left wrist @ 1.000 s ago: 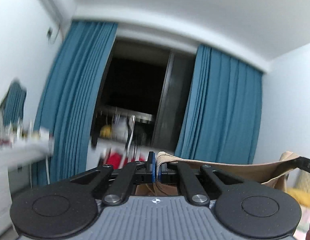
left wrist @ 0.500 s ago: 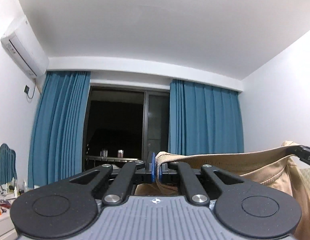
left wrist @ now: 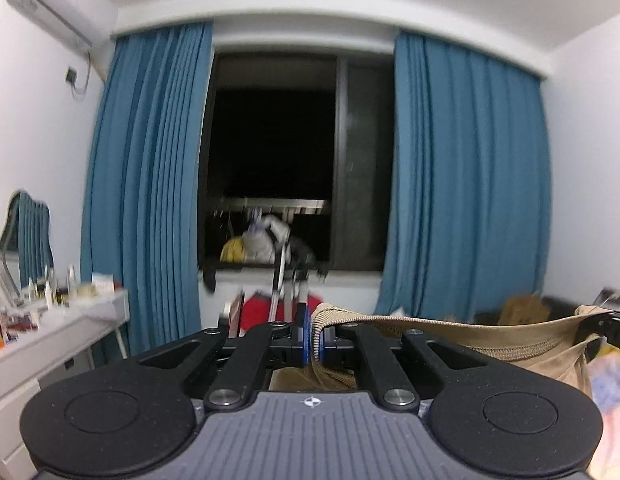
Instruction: Fold clothes
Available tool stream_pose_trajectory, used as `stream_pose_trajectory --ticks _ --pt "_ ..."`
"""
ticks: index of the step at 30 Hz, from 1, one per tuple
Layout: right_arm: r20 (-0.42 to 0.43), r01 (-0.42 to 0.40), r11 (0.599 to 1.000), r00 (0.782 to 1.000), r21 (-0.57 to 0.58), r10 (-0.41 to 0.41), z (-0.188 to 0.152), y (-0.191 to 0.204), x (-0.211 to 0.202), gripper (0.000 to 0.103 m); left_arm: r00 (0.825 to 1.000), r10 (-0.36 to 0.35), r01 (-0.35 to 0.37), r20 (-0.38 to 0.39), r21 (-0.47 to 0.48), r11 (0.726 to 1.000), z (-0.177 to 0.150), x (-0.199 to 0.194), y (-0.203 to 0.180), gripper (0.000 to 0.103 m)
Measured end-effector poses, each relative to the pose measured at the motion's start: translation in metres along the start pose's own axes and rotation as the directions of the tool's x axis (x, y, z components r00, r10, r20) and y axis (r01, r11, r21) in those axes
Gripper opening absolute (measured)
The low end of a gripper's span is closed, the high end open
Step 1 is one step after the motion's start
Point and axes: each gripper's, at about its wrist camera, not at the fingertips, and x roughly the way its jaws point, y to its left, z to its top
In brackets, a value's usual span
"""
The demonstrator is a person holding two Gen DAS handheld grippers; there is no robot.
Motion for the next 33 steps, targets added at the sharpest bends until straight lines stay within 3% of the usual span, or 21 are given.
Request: stream_pose_trajectory --ticks 3,6,10,15,18,21,23,24,25,27,28,29,31,33 --pt "-0.094 0.01 0.999 0.996 0.04 -0.006 -0.044 -0.015 0.087 0.006 0.995 0.009 -0.008 -0.097 0.016 1.0 -0.049 0.101 -0.001 0.006" --pt "-0.208 0.024 0.995 0.978 0.092 -0.004 -0.098 -0.033 0.18 0.006 0.98 0.022 -0.022 -0.197 0.004 1.0 -0.12 0.197 0.001 0.007" --pt "-0.372 0.048 0.993 0.928 0.106 -0.005 -0.178 -0.05 0.289 0.006 0.943 0.04 -0.044 -0.329 -0.004 0.999 -0.213 0.316 0.007 0.007" --pt "-0.518 0.042 0.988 0.854 0.151 0.042 -0.265 -0.062 0.363 0.007 0.88 0.024 -0.051 -0.475 -0.044 0.998 -0.305 0.418 0.02 0.007" --pt "-0.573 0.028 0.986 0.816 0.165 0.073 -0.298 -0.067 0.38 0.007 0.852 0.01 -0.037 -0.523 -0.041 0.998 -0.332 0.442 0.031 0.007" --pt "-0.592 0.008 0.983 0.799 0.185 0.105 -0.314 -0.071 0.387 0.007 0.837 0.008 -0.014 -0.548 -0.007 1.0 -0.349 0.455 0.027 0.009" --pt "-0.588 -0.012 0.973 0.795 0.23 0.149 -0.318 -0.075 0.389 0.009 0.834 0.016 -0.01 -0.552 0.013 1.0 -0.352 0.453 0.028 0.018" --pt "-0.58 -0.025 0.965 0.795 0.261 0.178 -0.318 -0.078 0.39 0.01 0.833 0.016 -0.009 -0.553 0.016 1.0 -0.352 0.453 0.03 0.036" --pt "-0.574 -0.033 0.957 0.794 0.289 0.201 -0.318 -0.081 0.39 0.014 0.829 0.008 -0.004 -0.559 0.01 1.0 -0.349 0.451 0.031 0.059" --pt "-0.577 -0.012 0.947 0.79 0.321 0.206 -0.317 -0.085 0.386 0.046 0.828 -0.009 0.007 -0.561 -0.007 1.0 -0.335 0.439 0.031 0.085" --pt "-0.577 -0.006 0.941 0.788 0.339 0.213 -0.317 -0.086 0.384 0.073 0.836 -0.012 0.008 -0.548 -0.01 1.0 -0.324 0.429 0.032 0.09" --pt "-0.571 -0.015 0.929 0.786 0.37 0.239 -0.316 -0.089 0.382 0.088 0.844 -0.015 0.009 -0.536 -0.012 1.0 -0.313 0.418 0.032 0.092" --pt "-0.559 -0.041 0.912 0.779 0.408 0.284 -0.311 -0.09 0.378 0.088 0.85 -0.046 0.044 -0.525 -0.016 0.999 -0.297 0.403 0.03 0.099" --pt "-0.559 -0.062 0.924 0.78 0.377 0.28 -0.303 -0.085 0.373 0.088 0.85 -0.084 0.093 -0.52 -0.01 0.996 -0.284 0.389 0.027 0.1"
